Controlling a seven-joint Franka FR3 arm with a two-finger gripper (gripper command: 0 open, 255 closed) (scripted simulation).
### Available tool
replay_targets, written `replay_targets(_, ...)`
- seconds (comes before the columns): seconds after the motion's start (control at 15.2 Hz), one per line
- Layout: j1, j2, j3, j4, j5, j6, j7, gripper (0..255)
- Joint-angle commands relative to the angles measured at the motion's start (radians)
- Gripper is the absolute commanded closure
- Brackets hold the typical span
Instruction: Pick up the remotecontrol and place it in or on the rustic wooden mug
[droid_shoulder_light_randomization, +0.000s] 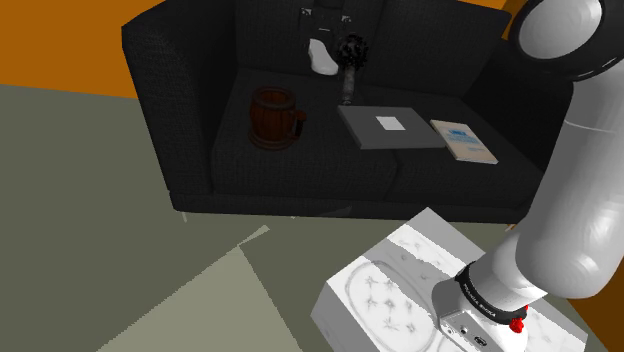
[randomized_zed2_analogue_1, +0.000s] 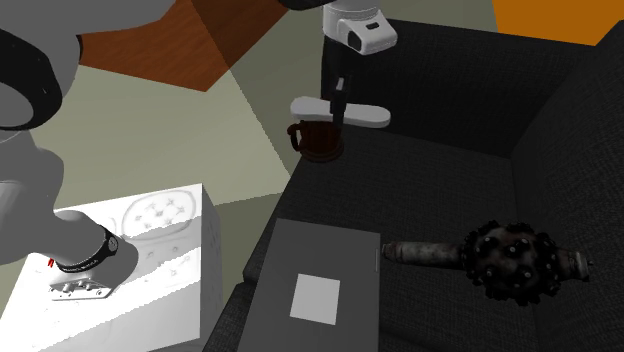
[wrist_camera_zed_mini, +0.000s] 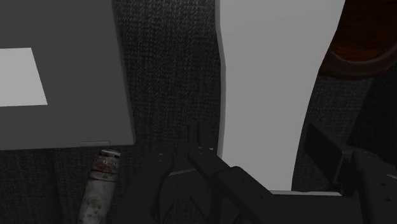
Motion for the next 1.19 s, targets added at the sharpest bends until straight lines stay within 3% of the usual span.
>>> replay_targets(0.0,0.03,-0.014,0.012,-0.015,-0.004,0.002,0.042,255)
replay_targets(0.53,0.155,0.021,0.06,0.051,-0.026,-0.03,0.209,255)
replay_targets(1.12,0.149,-0.013,0.06,-0.123,-0.023,0.109,0.209,255)
